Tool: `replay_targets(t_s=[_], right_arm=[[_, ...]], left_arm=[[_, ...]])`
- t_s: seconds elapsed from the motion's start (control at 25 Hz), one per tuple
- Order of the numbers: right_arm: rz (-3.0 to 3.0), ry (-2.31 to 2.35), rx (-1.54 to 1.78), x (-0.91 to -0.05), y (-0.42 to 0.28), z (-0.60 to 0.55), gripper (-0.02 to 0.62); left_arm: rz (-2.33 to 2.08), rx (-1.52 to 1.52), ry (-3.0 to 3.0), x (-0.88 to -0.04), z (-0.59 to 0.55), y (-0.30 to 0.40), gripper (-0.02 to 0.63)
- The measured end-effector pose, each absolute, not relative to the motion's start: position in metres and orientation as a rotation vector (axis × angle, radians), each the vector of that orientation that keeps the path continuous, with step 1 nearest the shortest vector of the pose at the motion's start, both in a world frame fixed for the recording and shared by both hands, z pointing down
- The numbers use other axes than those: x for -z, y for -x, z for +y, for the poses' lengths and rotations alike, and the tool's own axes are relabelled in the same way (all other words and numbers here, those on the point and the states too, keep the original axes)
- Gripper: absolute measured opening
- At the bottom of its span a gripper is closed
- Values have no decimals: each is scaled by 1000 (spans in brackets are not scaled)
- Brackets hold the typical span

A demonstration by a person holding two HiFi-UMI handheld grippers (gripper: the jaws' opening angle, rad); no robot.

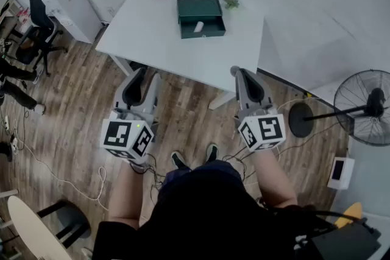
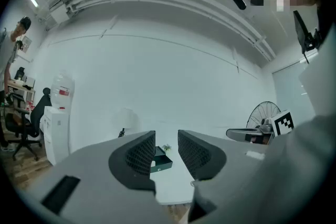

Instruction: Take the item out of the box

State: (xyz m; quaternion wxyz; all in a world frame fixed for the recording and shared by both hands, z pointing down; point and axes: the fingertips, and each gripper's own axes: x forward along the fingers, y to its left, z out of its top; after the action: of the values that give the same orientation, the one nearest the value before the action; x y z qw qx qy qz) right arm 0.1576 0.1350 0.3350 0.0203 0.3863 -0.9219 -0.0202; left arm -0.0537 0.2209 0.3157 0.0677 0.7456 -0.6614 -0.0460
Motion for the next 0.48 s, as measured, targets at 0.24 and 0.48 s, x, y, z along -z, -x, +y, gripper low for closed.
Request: replay_targets(t_s=[0.24, 0.48], right_arm=[[-2888, -1193, 36, -325, -200, 138, 5], [-2916, -1174, 10, -325, -238, 127, 5]], left_arm=[[-2045, 137, -2223, -301, 225, 15, 123], [-2132, 2, -2241, -295, 217, -30, 117]])
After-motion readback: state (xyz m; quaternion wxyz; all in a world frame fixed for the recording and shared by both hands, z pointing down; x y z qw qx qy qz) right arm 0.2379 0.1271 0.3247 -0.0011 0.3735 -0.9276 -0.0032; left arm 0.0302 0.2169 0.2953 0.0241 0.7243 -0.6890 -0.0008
